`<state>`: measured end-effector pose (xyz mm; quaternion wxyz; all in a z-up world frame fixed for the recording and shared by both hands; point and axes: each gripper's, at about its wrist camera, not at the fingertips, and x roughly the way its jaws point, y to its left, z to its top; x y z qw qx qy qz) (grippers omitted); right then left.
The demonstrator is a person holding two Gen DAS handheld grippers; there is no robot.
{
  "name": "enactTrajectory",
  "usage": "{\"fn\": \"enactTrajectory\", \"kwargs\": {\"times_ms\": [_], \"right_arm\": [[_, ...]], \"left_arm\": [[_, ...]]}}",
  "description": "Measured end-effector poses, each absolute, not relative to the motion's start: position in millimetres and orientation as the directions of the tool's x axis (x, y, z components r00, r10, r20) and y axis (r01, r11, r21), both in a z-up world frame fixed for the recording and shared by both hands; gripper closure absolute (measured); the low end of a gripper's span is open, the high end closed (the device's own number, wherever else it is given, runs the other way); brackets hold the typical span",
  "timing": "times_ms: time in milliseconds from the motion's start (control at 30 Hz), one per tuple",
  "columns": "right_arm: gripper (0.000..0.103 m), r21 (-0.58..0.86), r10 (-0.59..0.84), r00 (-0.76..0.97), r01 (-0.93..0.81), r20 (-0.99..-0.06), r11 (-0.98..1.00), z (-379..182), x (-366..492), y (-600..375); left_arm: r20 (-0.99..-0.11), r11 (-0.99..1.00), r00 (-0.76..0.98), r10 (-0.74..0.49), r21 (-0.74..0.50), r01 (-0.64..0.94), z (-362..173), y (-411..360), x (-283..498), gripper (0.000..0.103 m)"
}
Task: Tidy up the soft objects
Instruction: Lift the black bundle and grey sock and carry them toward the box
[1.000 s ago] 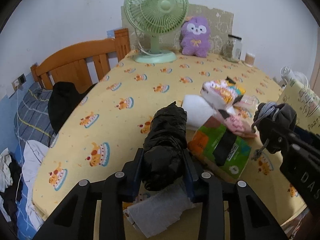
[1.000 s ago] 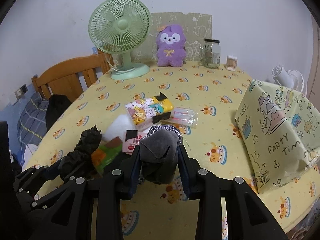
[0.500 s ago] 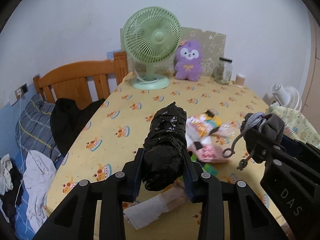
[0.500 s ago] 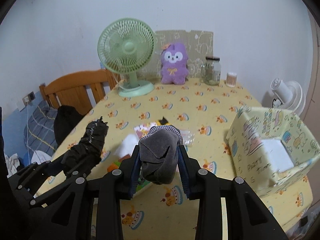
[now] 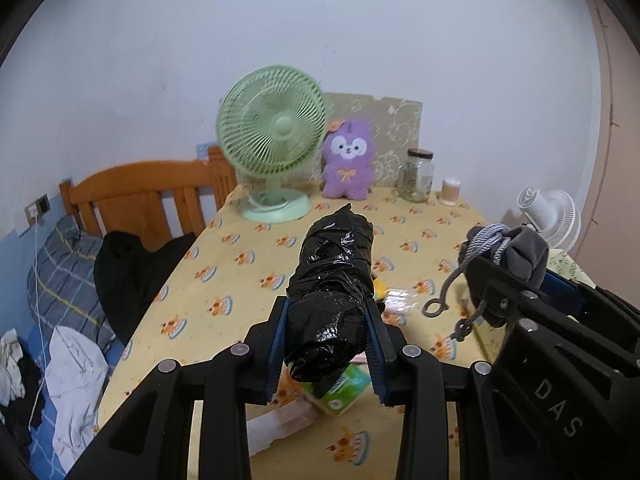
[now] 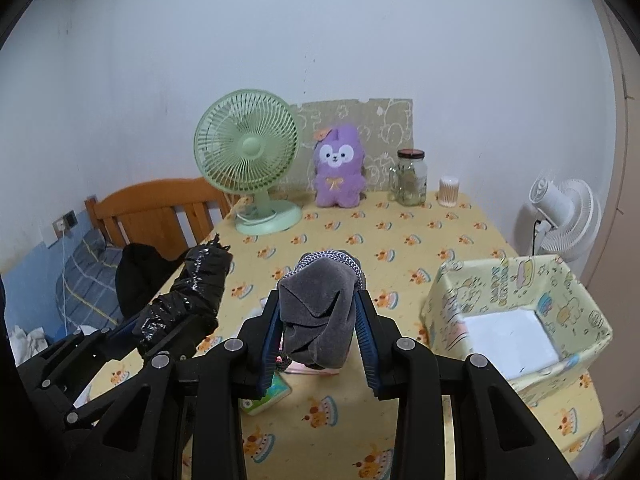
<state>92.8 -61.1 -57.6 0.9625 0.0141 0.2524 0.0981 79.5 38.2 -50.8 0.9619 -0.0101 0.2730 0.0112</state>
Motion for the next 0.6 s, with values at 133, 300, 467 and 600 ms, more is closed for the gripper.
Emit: {"fn": "enactTrajectory", "kwargs": {"times_ms": [133,300,467,600], "right_arm": [[0.065,0.082,0.189,0.86,-0.17,-0.474,0.982,-50,92,-75],[0.064,0.084,0.171,0.871,-0.149,-0.461,0.985,-43,94,-93],[0.064,0.086,0.153,0.878,-0.128,-0.454,0.988,-37,100,-114],[0.064,0.091,0.147,0.879,-0.119,-0.454,0.989,-36,107,-129]], "left_arm": [[-0.516,1.0,0.856,0.006,-0.007,-0.011,-45,26,81,0.067],[-0.512,1.0,0.859,-0.016,-0.012,0.012,-40,5,88,0.067],[-0.508,0.999,0.86,-0.035,-0.014,0.033,-36,-16,95,0.067],[-0.507,0.999,0.861,-0.04,-0.004,0.043,-34,-32,102,0.067]]}}
